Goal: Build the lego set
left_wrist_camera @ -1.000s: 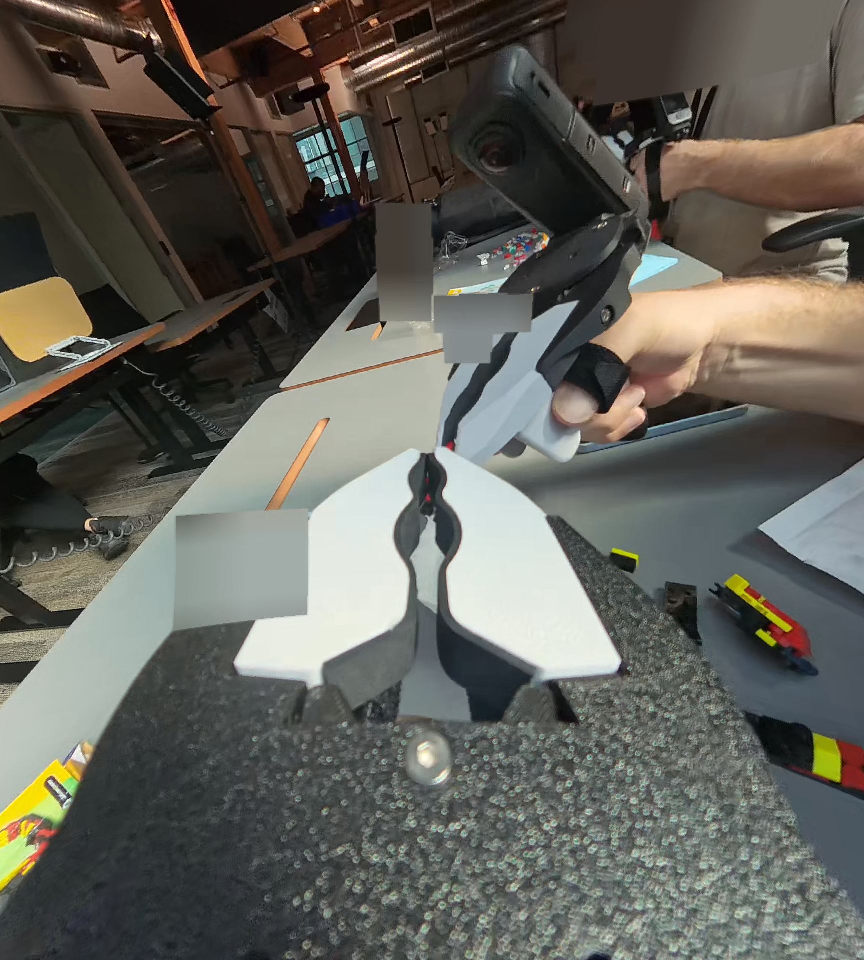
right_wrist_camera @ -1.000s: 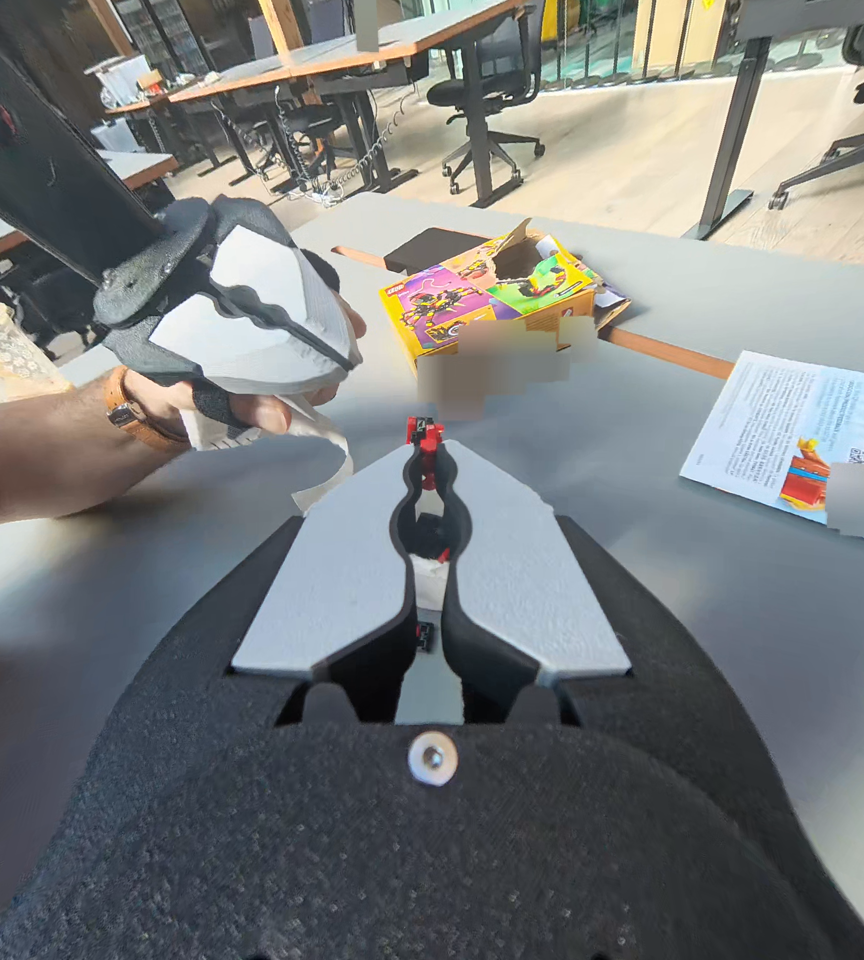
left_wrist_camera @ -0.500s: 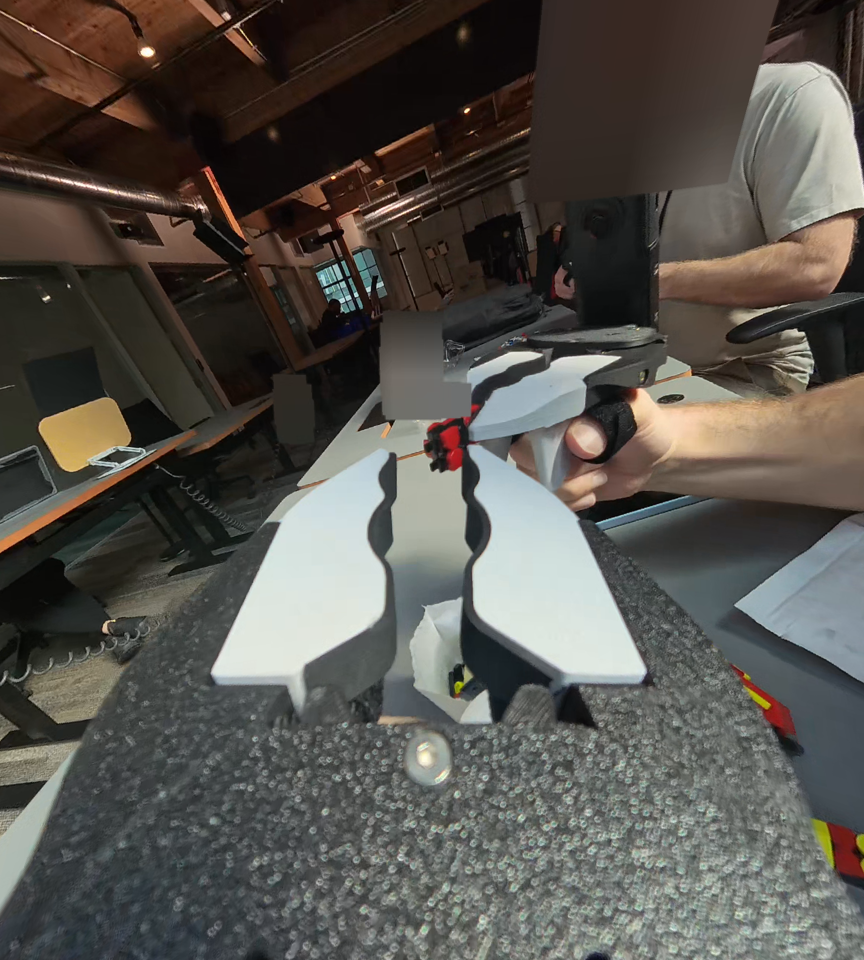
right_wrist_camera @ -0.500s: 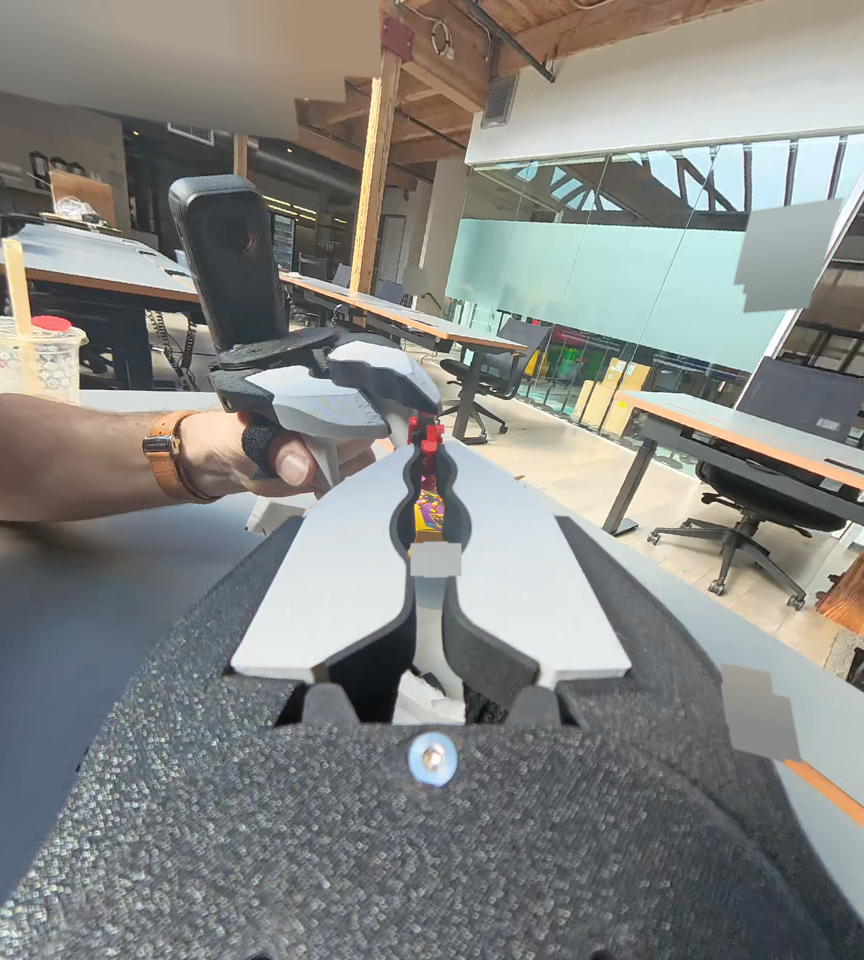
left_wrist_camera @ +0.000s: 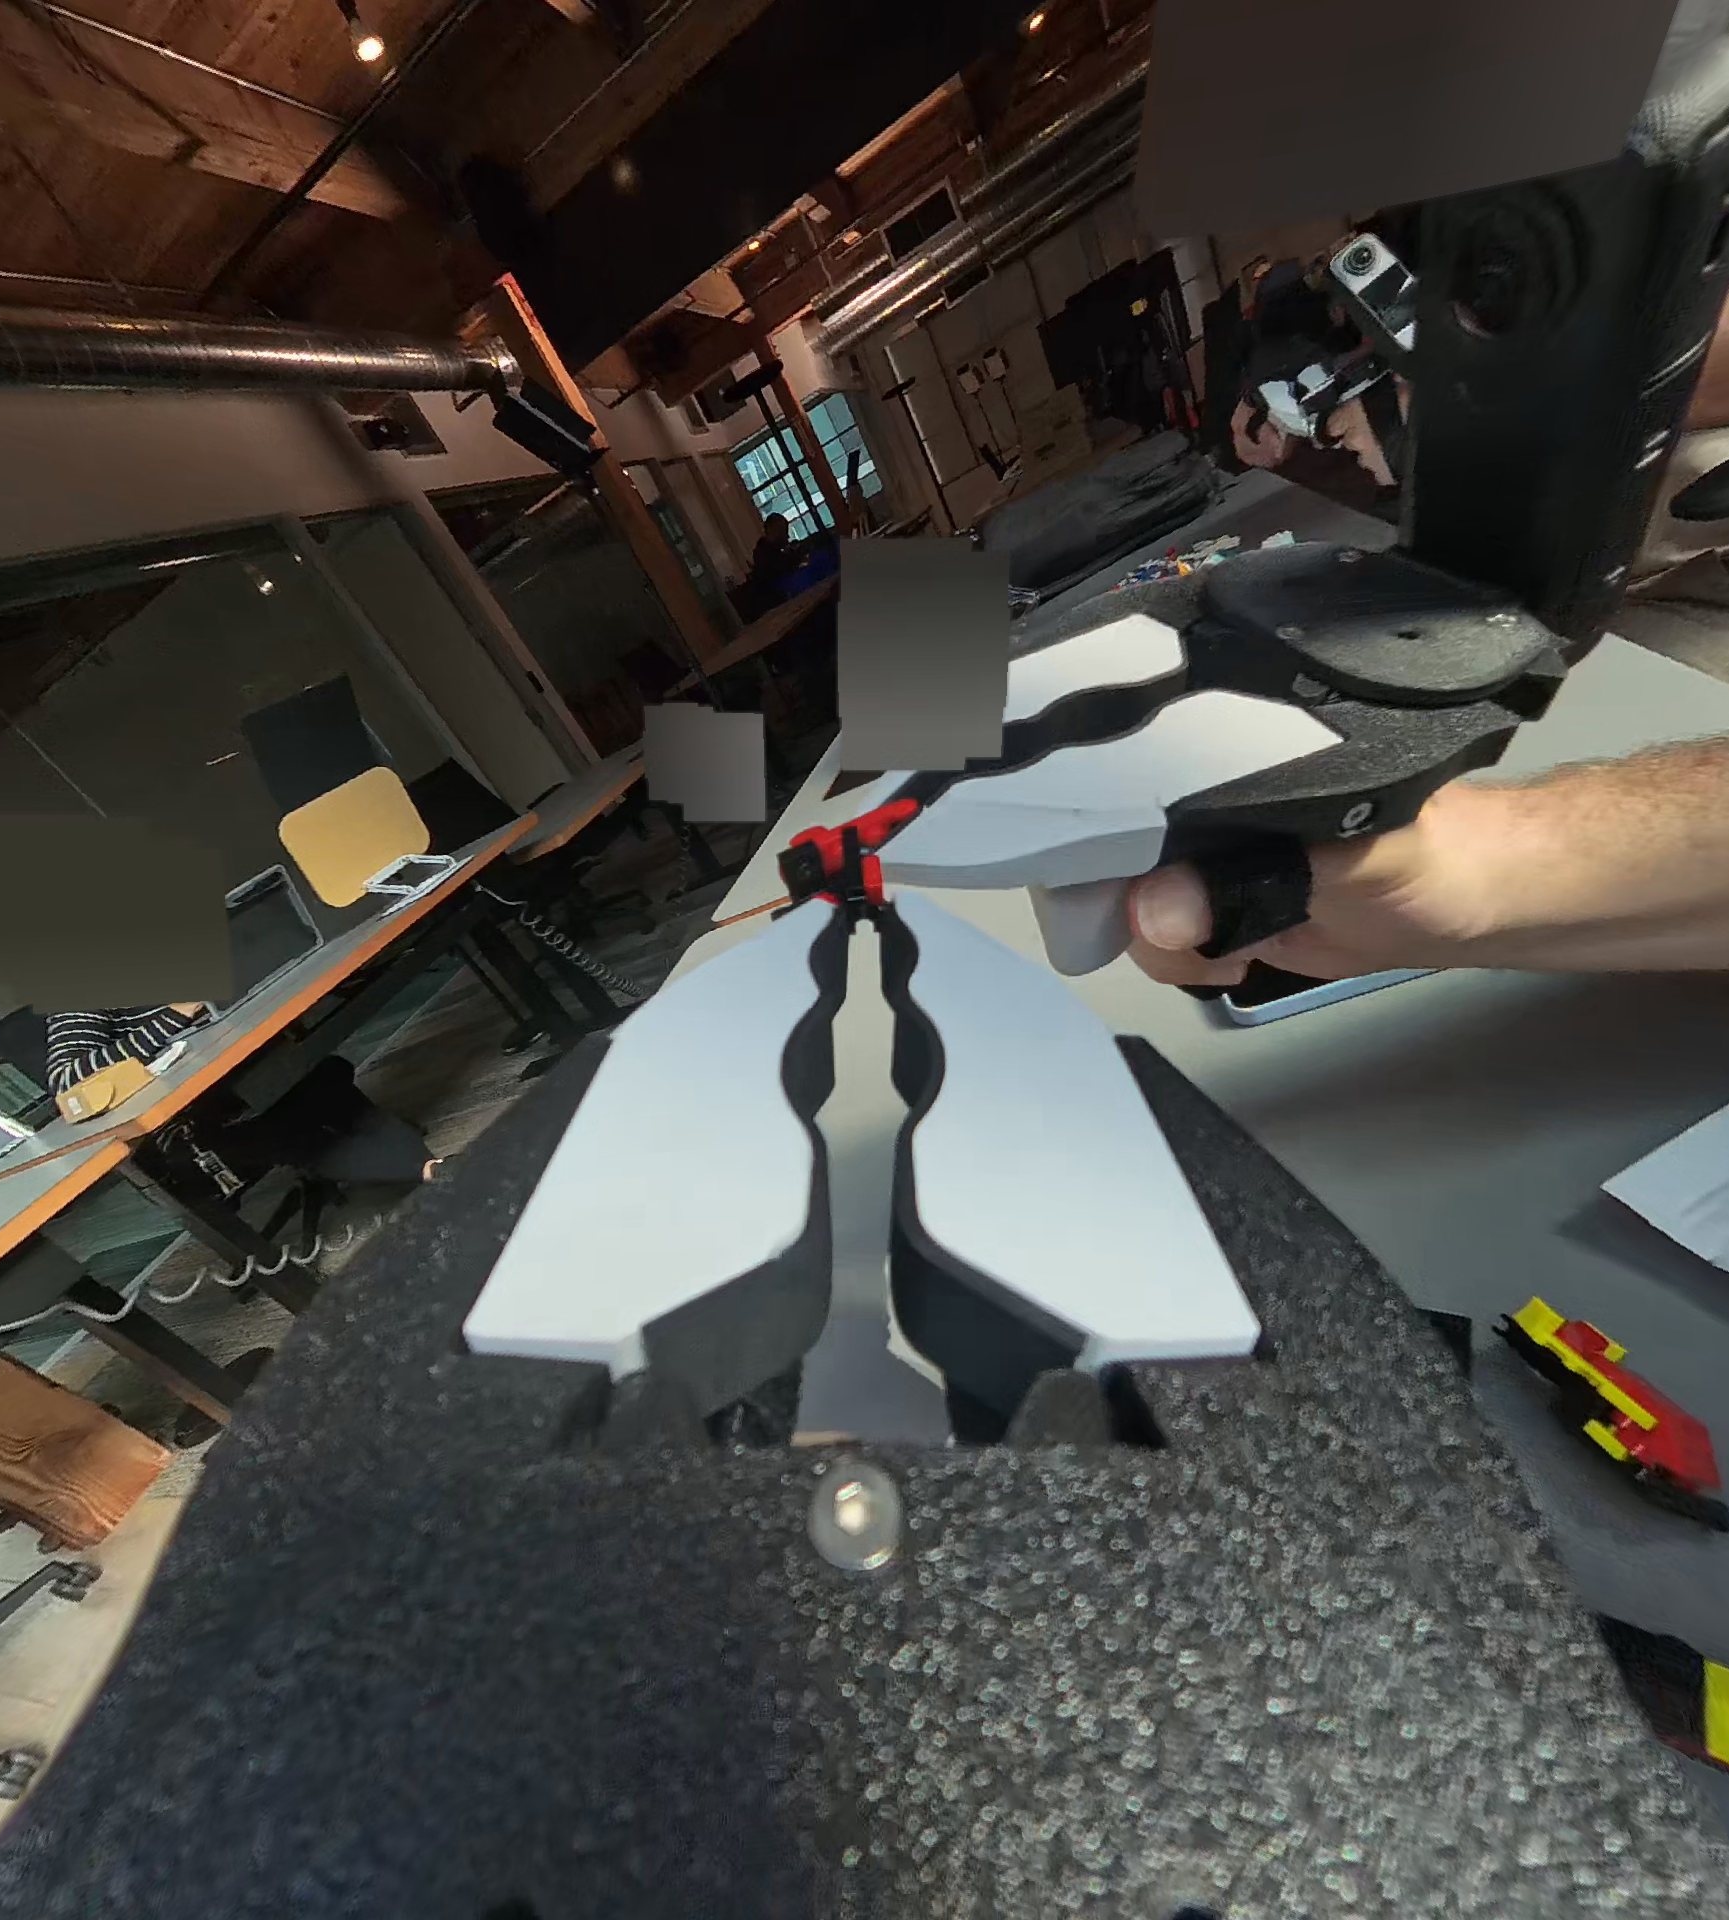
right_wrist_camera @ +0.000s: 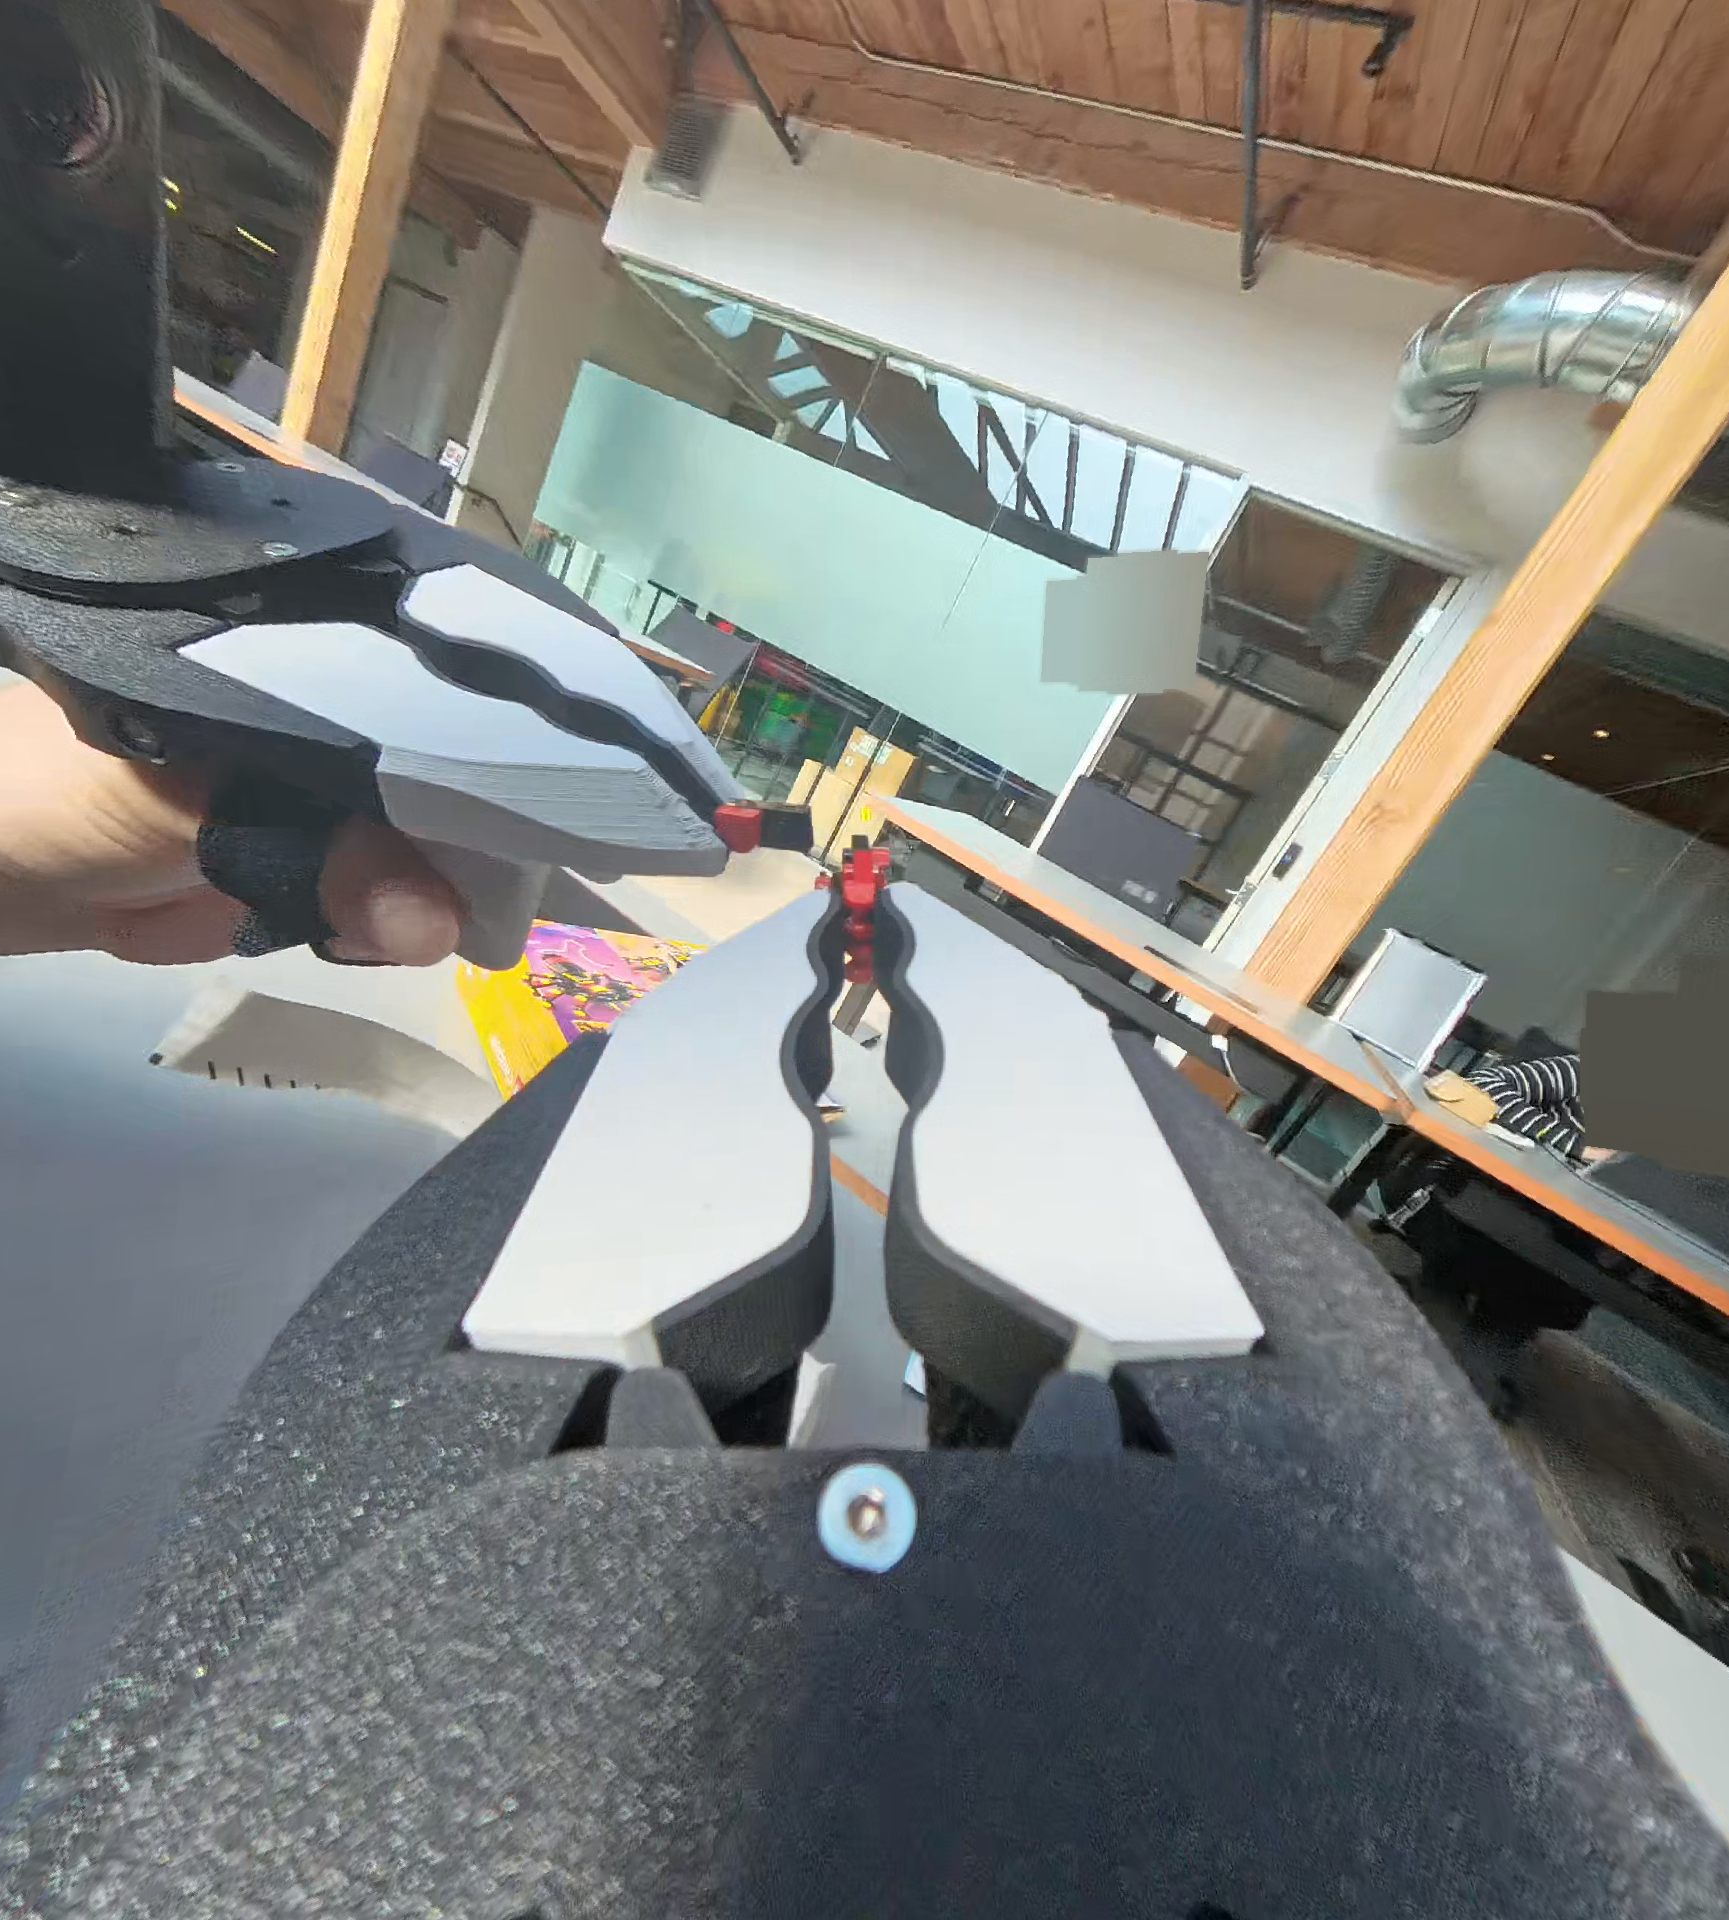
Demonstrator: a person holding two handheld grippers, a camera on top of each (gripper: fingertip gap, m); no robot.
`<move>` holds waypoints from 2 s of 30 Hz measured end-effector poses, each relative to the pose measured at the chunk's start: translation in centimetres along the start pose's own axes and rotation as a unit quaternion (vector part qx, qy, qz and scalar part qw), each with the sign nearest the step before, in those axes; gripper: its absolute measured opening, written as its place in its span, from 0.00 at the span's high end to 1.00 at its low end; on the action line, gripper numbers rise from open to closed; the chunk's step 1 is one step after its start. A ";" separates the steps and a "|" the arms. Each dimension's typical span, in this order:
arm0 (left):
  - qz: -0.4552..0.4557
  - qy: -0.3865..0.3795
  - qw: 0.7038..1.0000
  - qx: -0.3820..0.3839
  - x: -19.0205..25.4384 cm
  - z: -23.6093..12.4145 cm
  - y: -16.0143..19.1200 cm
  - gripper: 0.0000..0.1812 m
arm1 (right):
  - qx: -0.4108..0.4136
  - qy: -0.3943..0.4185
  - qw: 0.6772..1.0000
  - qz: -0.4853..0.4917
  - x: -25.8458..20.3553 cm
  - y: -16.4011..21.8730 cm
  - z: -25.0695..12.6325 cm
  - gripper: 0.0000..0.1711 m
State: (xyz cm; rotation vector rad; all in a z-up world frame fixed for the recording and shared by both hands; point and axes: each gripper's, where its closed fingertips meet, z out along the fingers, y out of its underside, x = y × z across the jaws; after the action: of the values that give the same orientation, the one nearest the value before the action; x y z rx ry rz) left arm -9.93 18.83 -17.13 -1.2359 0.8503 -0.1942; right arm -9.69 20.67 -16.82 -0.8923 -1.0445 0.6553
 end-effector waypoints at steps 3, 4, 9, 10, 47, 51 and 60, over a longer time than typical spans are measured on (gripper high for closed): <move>0.018 -0.007 1.000 -0.002 -0.2 -0.1 -0.2 0.97 | 0.001 -0.029 0.999 0.017 -0.6 0.0 0.1 0.97; 0.013 -0.004 1.000 -0.002 -0.2 -0.2 -0.1 0.97 | 0.002 -0.023 0.999 0.028 -0.2 0.0 0.0 0.97; -0.037 0.017 0.999 -0.015 -1.6 -0.8 0.9 0.97 | -0.081 -0.121 0.980 0.133 -0.6 2.8 0.1 0.97; -0.092 0.037 0.995 -0.012 -1.8 -0.9 1.1 0.97 | -0.107 -0.158 0.969 0.159 -1.3 3.5 0.0 0.97; 0.211 -0.126 0.969 0.030 1.1 -4.0 -5.0 0.97 | -0.009 -0.239 0.851 0.468 -5.0 -6.3 -2.9 0.83; 0.217 -0.128 0.967 0.043 1.4 -4.2 -5.6 0.97 | 0.000 -0.225 0.856 0.466 -5.9 -6.2 -1.8 0.84; 0.255 -0.124 0.959 0.024 2.0 -3.8 -5.5 0.97 | 0.034 -0.237 0.840 0.487 -5.6 -7.2 -1.6 0.90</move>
State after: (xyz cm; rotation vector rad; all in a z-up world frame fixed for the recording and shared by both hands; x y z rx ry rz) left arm -9.38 12.88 -13.52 -0.9359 0.9083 0.3479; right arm -9.94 12.01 -13.44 -1.2217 -0.9303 1.8352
